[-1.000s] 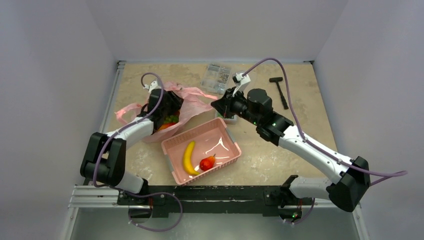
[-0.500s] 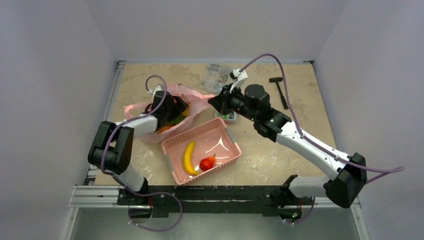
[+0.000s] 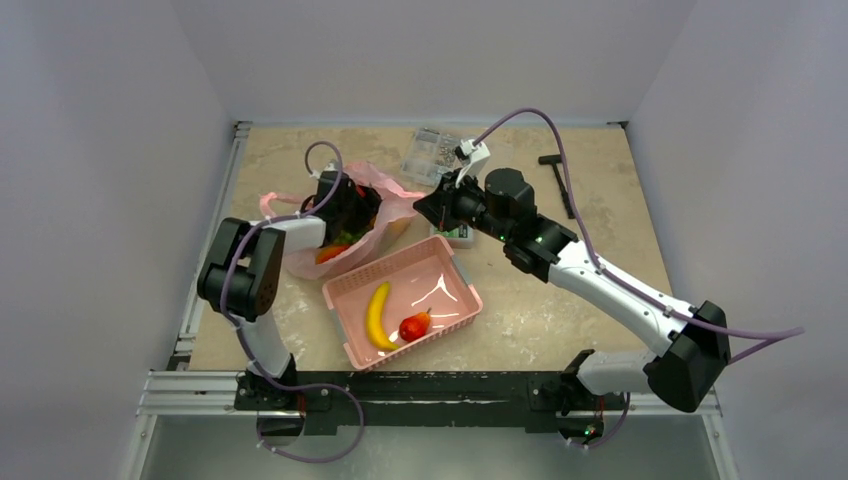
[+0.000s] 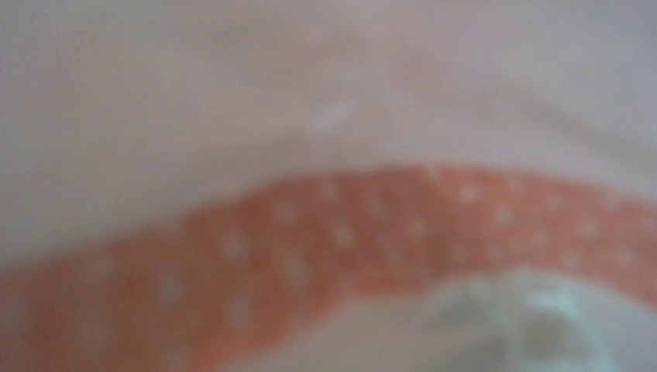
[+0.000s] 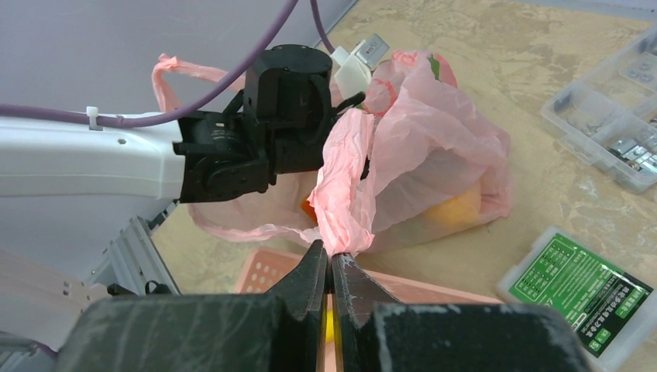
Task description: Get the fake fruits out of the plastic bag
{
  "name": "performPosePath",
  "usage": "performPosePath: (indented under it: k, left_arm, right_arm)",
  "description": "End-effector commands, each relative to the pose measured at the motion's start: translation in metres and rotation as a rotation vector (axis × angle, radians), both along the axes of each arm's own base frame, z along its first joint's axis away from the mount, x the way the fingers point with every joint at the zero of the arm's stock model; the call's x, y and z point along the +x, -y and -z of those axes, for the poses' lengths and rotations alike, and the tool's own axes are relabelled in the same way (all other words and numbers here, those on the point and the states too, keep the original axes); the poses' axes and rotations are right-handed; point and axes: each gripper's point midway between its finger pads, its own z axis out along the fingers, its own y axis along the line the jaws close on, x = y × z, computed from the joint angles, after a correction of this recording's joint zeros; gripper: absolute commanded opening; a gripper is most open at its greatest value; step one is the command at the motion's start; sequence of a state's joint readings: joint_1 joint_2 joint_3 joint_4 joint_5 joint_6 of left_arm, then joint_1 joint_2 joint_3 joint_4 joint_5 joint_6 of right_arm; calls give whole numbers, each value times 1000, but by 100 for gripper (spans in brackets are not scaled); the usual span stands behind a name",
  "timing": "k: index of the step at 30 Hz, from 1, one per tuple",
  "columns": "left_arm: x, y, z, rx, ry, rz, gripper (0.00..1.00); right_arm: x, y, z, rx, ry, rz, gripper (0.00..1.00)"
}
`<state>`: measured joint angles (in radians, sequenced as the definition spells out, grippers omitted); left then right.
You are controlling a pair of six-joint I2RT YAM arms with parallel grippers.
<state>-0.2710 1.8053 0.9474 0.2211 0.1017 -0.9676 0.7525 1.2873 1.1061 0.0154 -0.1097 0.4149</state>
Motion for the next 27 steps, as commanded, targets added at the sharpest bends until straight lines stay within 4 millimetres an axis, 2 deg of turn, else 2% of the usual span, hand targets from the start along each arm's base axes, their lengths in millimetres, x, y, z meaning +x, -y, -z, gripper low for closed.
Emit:
performPosePath:
  k: [1, 4, 6, 11, 14, 19, 27]
  left_arm:
    - [1, 7, 9, -59, -43, -8, 64]
    - [3, 9, 6, -75, -17, 3, 39]
    - [5, 9, -4, -75, 10, 13, 26]
    - [7, 0, -47, -26, 113, 19, 7]
    - [5, -8, -76, 18, 177, 12, 0]
    - [-8, -25, -121, 99, 278, -2, 0]
    - [-42, -56, -169, 242, 399, -24, 0]
  right_arm:
    - [-3, -2, -41, 82, 85, -23, 0]
    - [-4, -2, -42, 84, 85, -25, 0]
    - [-4, -2, -42, 83, 84, -24, 0]
    - [-3, 3, -36, 70, 82, -3, 0]
    - [-2, 4, -32, 64, 79, 6, 0]
    - [1, 2, -27, 60, 76, 11, 0]
    - [9, -6, -21, 44, 97, 0, 0]
